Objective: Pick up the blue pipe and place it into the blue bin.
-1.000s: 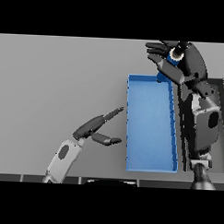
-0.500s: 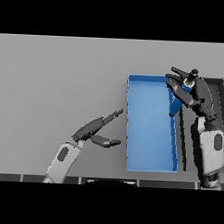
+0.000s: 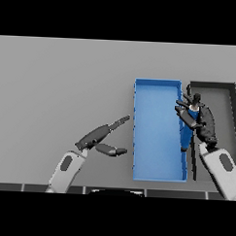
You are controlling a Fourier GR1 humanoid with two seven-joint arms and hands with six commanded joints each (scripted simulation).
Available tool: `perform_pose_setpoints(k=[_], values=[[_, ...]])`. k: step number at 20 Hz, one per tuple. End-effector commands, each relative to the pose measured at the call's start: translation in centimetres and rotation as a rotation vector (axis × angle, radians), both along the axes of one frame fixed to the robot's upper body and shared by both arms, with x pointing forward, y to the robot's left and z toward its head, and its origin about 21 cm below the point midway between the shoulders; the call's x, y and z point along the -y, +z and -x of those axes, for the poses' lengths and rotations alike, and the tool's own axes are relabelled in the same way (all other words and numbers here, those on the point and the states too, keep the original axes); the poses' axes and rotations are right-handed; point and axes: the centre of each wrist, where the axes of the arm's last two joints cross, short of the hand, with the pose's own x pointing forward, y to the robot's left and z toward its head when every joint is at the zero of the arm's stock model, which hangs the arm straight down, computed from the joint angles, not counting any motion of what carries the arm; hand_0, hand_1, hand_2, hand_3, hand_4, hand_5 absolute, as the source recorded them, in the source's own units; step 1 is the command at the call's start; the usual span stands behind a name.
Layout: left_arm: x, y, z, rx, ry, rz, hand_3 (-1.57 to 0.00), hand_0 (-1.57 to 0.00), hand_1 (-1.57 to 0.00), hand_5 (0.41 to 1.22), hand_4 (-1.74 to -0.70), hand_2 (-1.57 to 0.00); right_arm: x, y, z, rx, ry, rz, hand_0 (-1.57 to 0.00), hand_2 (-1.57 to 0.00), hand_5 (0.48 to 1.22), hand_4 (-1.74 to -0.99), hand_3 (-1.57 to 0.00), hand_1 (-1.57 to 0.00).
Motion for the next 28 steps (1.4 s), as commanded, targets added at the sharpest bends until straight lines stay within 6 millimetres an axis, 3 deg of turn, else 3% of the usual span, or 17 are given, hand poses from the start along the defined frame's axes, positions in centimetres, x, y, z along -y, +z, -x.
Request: perform_pose_setpoints(k=[1, 2, 3, 5, 7, 10, 13, 20, 24, 28], values=[[0.1, 0.0, 0.1, -0.004, 0.001, -0.007, 0.00, 0.00, 0.00, 0.421, -0.88, 0.00, -0.4, -0.4, -0.1, -0.002, -0.011, 0.013, -1.57, -1.57, 1.221, -1.741, -0.91, -1.57], [0.2, -0.1, 0.2, -0.011, 0.001, -0.008, 0.00, 0.00, 0.00, 0.421, -0.88, 0.00, -0.7, -0.6, -0.1, 0.000, -0.025, 0.029, -1.57, -1.57, 1.221, -1.741, -0.85, -1.55], [0.1, -0.3, 0.2, -0.007, -0.001, -0.011, 0.00, 0.00, 0.00, 0.421, -0.88, 0.00, -0.7, -1.2, -0.2, 0.008, -0.030, 0.047, -1.46, -1.34, 1.221, -1.678, -0.79, -1.34], [0.2, -0.1, -0.3, -0.012, 0.005, -0.028, 0.00, 0.00, 0.00, 0.422, -0.88, 0.00, -0.7, -1.5, -0.4, -0.043, -0.040, 0.083, -0.94, -0.86, 1.221, -1.503, -0.50, -0.85], [0.3, -0.2, 0.0, -0.010, 0.005, -0.016, 0.00, 0.00, 0.00, 0.427, -0.88, 0.00, -0.4, -2.2, -0.5, -0.134, -0.006, 0.119, -0.60, -0.55, 1.221, -1.337, -0.32, -0.55], [0.2, -0.2, 0.0, -0.009, 0.001, -0.012, 0.00, 0.00, 0.00, 0.429, -0.88, 0.00, 0.5, -3.5, -0.3, -0.292, 0.044, 0.188, -0.31, -0.28, 1.084, -1.175, -0.16, -0.28], [0.1, -0.1, 0.1, -0.014, 0.008, -0.010, 0.00, 0.00, 0.00, 0.428, -0.89, 0.00, 0.3, -3.6, -0.4, -0.381, 0.121, 0.273, -0.16, -0.14, 0.934, -1.083, -0.08, -0.14], [0.2, 0.1, 0.0, -0.010, 0.009, -0.018, 0.00, 0.00, 0.00, 0.429, -0.89, 0.00, -0.6, -3.6, -0.9, -0.437, 0.171, 0.381, -0.03, -0.03, 0.734, -1.038, -0.02, -0.03], [0.1, -0.1, 0.0, -0.005, 0.011, -0.011, 0.00, 0.00, 0.00, 0.431, -0.89, 0.00, -0.6, -3.5, -0.7, -0.439, 0.172, 0.392, -0.01, -0.01, 0.672, -1.022, -0.01, -0.01], [0.0, -0.4, 0.4, -0.009, 0.004, -0.010, 0.00, 0.00, 0.00, 0.431, -0.88, 0.00, -1.0, -3.6, -0.9, -0.451, 0.186, 0.389, -0.01, -0.01, 0.658, -1.022, 0.00, -0.01]])
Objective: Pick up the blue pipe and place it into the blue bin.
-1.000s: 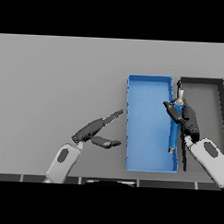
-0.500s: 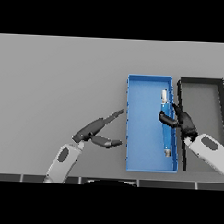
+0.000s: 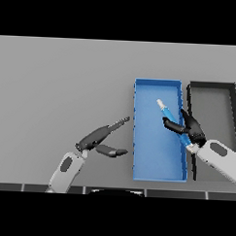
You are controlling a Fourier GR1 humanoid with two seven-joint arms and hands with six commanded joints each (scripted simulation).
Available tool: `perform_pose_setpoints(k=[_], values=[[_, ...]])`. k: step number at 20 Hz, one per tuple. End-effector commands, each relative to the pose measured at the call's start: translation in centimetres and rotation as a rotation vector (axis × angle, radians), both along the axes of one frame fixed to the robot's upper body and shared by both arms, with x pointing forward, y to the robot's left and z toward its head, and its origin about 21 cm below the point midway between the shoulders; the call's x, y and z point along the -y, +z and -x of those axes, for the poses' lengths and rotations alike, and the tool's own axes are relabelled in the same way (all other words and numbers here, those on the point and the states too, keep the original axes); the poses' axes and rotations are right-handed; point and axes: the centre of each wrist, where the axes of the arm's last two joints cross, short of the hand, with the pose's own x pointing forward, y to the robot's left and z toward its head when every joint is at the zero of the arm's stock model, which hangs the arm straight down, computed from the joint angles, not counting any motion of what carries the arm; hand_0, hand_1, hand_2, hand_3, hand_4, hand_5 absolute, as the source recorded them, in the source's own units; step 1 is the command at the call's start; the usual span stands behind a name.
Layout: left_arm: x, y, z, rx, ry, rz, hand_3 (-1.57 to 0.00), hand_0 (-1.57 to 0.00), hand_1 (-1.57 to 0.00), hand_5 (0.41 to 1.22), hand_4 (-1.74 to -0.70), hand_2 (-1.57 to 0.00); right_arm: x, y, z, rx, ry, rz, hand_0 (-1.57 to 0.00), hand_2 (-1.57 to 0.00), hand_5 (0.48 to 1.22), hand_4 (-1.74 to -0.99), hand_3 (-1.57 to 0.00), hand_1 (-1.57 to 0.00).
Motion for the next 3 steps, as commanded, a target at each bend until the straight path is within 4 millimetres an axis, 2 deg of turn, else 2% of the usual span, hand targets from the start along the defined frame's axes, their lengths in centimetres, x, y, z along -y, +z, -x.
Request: perform_pose_setpoints(k=[1, 3], values=[[0.02, -0.01, 0.12, 0.002, -0.002, -0.004, 0.00, 0.00, 0.00, 0.431, -0.88, 0.00, -0.04, -0.12, 0.12, -0.002, 0.010, 0.003, -0.01, -0.01, 0.655, -1.022, 0.00, -0.01], [-0.04, -0.19, 0.06, 0.003, 0.007, -0.007, 0.00, 0.00, 0.00, 0.431, -0.88, 0.00, -0.17, 0.02, 0.03, 0.004, 0.011, -0.005, -0.01, -0.01, 0.643, -1.022, 0.00, -0.01]])
